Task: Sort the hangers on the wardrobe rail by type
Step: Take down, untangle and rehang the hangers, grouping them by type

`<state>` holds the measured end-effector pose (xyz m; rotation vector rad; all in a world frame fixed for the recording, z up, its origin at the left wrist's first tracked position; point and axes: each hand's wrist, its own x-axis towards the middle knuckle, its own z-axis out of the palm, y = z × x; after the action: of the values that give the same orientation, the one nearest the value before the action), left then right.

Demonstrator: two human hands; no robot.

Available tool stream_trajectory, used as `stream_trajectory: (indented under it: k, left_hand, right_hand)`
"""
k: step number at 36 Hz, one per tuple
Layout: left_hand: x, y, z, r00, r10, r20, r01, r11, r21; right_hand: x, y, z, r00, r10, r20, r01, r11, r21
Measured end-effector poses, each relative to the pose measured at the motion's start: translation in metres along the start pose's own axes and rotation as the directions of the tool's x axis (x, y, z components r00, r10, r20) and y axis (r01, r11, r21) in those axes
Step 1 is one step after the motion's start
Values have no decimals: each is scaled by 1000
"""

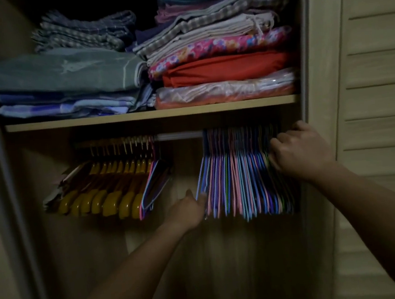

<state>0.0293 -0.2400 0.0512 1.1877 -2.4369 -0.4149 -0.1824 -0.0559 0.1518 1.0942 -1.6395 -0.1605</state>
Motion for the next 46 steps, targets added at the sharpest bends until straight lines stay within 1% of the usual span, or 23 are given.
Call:
stream_trajectory:
  k: [2, 5, 7, 8, 9, 11, 13, 15, 17, 18, 20, 22, 23, 25, 27, 30, 31, 32, 35, 37, 39, 41, 46]
  left_hand:
    - [-8, 1, -3, 1000, -6, -3, 6, 999, -44]
    - [-21, -7, -10, 999, 37, -16, -38, 999, -32]
    - [-24, -18, -14, 997, 23, -70, -27, 998, -60]
    - [-26, -26, -15, 995, 20, -95, -26, 998, -57]
    - [-28, -33, -18, 993, 27, -118, -33, 998, -49]
    - [-37, -49, -23, 990, 49, -134, -53, 998, -26]
    - [-49, -65, -27, 987, 65, -147, -67, 998, -10]
    - [-60, -85, -30, 982, 75, -176, -76, 997, -2]
    - [-68, -104, -38, 967, 92, -238, -92, 996, 10]
    - [-69, -114, -44, 949, 117, -293, -116, 993, 22]
    - [-68, -131, -63, 884, 189, -428, -181, 982, 60]
    - [-63, -141, -84, 809, 239, -537, -211, 971, 113]
    - [-60, -146, -97, 764, 261, -590, -205, 965, 161]
    - [-51, -156, -123, 673, 320, -667, -158, 943, 294]
    - [-37, -170, -150, 639, 363, -679, -104, 914, 392]
    - [-14, -187, -185, 621, 415, -664, -57, 869, 491]
    - [-5, -192, -196, 635, 417, -650, -51, 862, 504]
    - [5, -200, -207, 659, 416, -627, -59, 859, 508]
    - [23, -207, -217, 759, 378, -530, -72, 858, 509]
    - [30, -212, -217, 779, 363, -512, -82, 868, 490]
    - [33, -212, -215, 748, 383, -541, -100, 872, 479]
    - [34, -210, -222, 708, 398, -583, -122, 882, 455]
    - [34, -215, -236, 668, 438, -601, -114, 859, 499]
  right_hand:
    - [1, 0, -3, 999, 16, 34, -16, 1000, -17]
    - [2, -6, -13, 991, 86, 98, -84, 996, -23]
    - [3, -20, -16, 976, 182, 118, -190, 980, 61]
    - [2, -32, -18, 966, 229, 121, -245, 959, 142]
    - [1, -47, -20, 954, 268, 132, -293, 928, 230]
    - [-6, -83, -25, 943, 303, 136, -332, 867, 371]
    - [-16, -118, -33, 943, 298, 147, -332, 813, 479]
    - [-24, -151, -39, 941, 273, 198, -337, 722, 604]
    - [-27, -179, -47, 940, 235, 245, -340, 615, 712]
    - [-27, -192, -50, 944, 214, 253, -331, 570, 752]
    - [-20, -212, -58, 942, 182, 281, -335, 498, 800]
    - [-8, -225, -65, 924, 154, 350, -382, 418, 824]
    - [1, -233, -66, 907, 140, 397, -421, 358, 833]
    - [18, -248, -67, 866, 112, 488, -501, 201, 842]
    - [34, -265, -66, 824, 90, 559, -564, 58, 823]
    - [51, -286, -64, 785, 104, 610, -610, -38, 792]
    - [55, -293, -63, 778, 110, 618, -616, -58, 786]
    - [62, -301, -62, 771, 115, 626, -623, -68, 780]
    - [72, -311, -59, 742, 118, 660, -644, -152, 750]
    - [78, -320, -61, 724, 123, 679, -648, -216, 730]
    - [83, -329, -62, 718, 108, 687, -642, -279, 715]
    - [88, -337, -65, 719, 112, 686, -628, -317, 710]
    - [94, -354, -71, 712, 146, 687, -609, -358, 708]
